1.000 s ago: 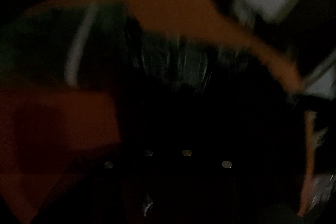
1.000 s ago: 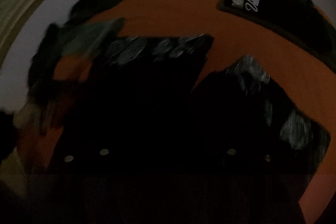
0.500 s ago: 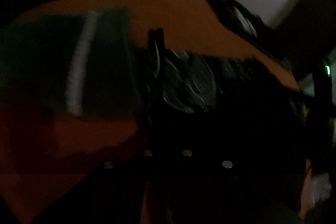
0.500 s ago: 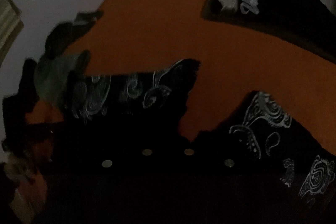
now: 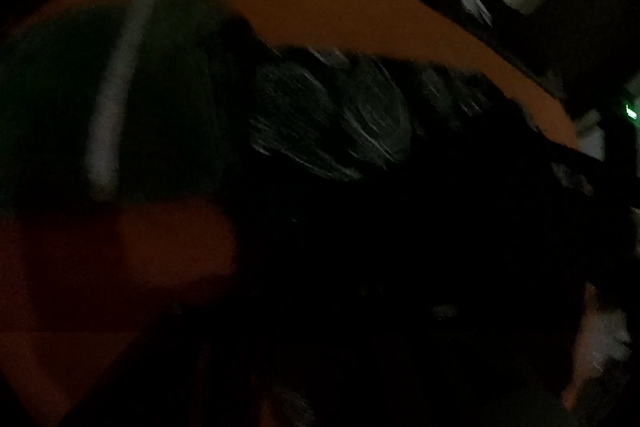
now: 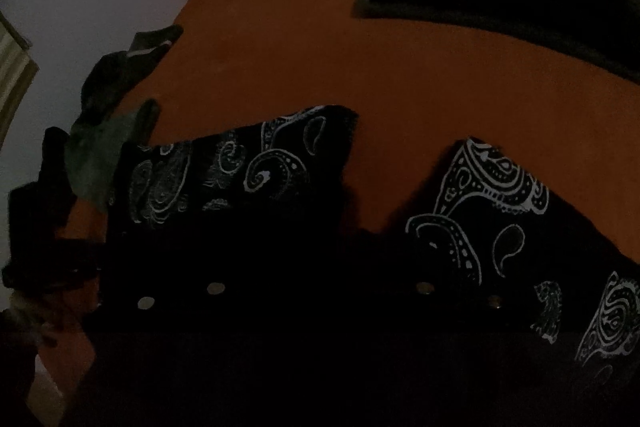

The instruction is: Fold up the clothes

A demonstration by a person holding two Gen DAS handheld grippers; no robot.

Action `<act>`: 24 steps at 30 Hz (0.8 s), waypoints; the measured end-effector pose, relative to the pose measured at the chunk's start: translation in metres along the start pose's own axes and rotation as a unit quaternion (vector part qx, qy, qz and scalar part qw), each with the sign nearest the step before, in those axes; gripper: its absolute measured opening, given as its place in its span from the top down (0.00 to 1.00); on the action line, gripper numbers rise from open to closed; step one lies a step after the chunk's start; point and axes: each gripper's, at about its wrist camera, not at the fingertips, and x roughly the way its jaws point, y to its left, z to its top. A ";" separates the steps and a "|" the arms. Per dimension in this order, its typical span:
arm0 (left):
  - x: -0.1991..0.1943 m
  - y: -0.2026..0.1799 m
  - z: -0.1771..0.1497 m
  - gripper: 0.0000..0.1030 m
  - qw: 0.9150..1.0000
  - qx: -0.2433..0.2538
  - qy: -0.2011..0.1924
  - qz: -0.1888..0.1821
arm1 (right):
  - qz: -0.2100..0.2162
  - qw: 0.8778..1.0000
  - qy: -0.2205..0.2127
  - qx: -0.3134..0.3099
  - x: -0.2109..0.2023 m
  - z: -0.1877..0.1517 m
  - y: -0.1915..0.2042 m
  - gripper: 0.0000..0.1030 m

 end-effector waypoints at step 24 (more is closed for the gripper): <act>-0.017 0.021 -0.005 1.00 0.999 -0.033 -0.014 -0.012 | 0.002 1.000 -0.001 0.012 -0.004 -0.020 0.002 0.57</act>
